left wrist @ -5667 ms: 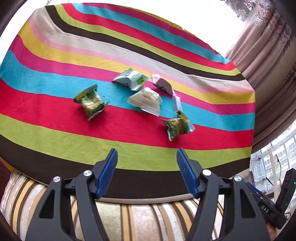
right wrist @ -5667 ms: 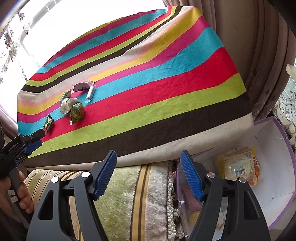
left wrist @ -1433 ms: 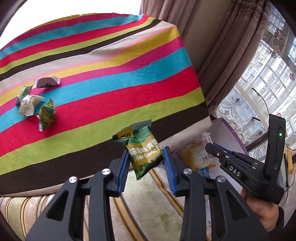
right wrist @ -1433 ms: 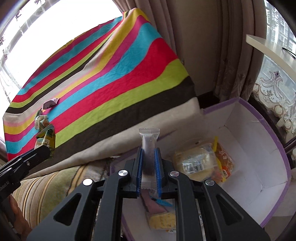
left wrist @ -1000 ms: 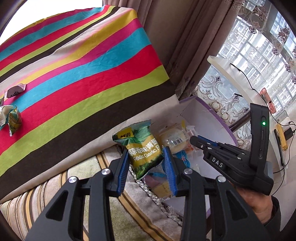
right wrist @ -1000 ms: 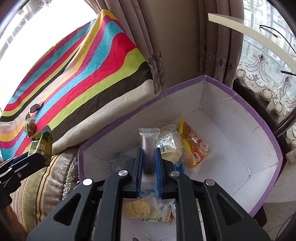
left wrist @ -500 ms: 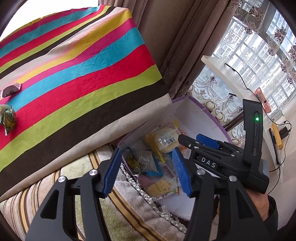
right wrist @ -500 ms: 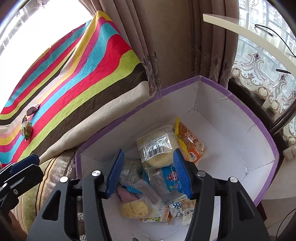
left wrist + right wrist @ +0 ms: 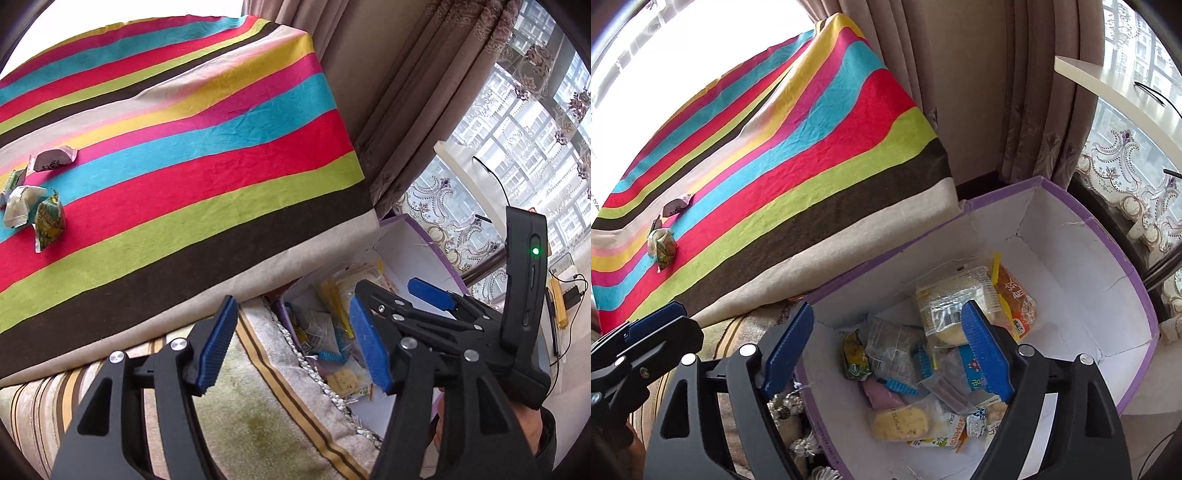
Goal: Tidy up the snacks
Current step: 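Move both open grippers back over the remaining table snacks, then grasp the green yellow-tagged bag with the right gripper while the left grasps the green-white printed bag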
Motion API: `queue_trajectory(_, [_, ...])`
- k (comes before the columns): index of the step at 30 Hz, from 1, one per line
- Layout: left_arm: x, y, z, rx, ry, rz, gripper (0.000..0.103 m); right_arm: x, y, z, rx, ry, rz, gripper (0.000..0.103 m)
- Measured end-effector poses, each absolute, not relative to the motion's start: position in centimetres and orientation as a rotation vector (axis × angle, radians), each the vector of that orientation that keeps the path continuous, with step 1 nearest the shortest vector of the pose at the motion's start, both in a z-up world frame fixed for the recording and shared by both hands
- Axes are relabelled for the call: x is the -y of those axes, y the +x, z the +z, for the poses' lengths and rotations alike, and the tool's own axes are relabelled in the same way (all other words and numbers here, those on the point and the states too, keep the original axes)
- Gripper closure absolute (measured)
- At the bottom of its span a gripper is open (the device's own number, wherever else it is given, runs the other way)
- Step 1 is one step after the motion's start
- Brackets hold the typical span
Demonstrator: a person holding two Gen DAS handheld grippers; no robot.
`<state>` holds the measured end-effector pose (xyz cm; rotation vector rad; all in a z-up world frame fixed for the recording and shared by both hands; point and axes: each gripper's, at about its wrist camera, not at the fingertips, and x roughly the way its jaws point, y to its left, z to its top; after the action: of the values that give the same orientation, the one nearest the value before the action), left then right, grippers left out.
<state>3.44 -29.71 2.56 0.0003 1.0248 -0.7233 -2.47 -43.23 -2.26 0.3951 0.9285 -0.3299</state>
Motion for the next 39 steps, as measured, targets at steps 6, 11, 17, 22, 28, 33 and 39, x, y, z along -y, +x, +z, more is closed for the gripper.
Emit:
queue_trajectory(6, [26.2,5.2,2.6,-1.015,-0.068,-0.653,0.039,40.8,-0.7,-1.5,-0.946,0.347,-0.284,0.019])
queue_trajectory(11, [22.9,6.7,2.6,-1.003,-0.132,-0.588,0.037,38.5,0.9,-1.0,-0.965,0.300,-0.253,0.019])
queue_trajectory(17, [17.9,8.3,2.4,-0.986,-0.226,-0.504,0.036,35.2,3.0,-0.4,-0.987,0.225,-0.208,0.017])
queue_trajectory(22, [13.3,9.7,2.0,-0.984,-0.318,-0.440,0.036,31.9,5.0,0.2,-0.985,0.171,-0.153,0.017])
queue_trajectory(28, [8.7,10.6,1.6,-0.973,-0.395,-0.365,0.036,27.5,7.6,0.3,-0.990,0.075,-0.100,0.017])
queue_trajectory(33, [5.9,11.4,1.1,-0.972,-0.446,-0.316,0.035,24.8,9.5,0.3,-0.986,0.040,-0.046,0.017])
queue_trajectory(39, [4.2,12.1,0.8,-0.967,-0.476,-0.282,0.035,21.9,12.5,0.3,-0.958,0.055,0.001,0.017])
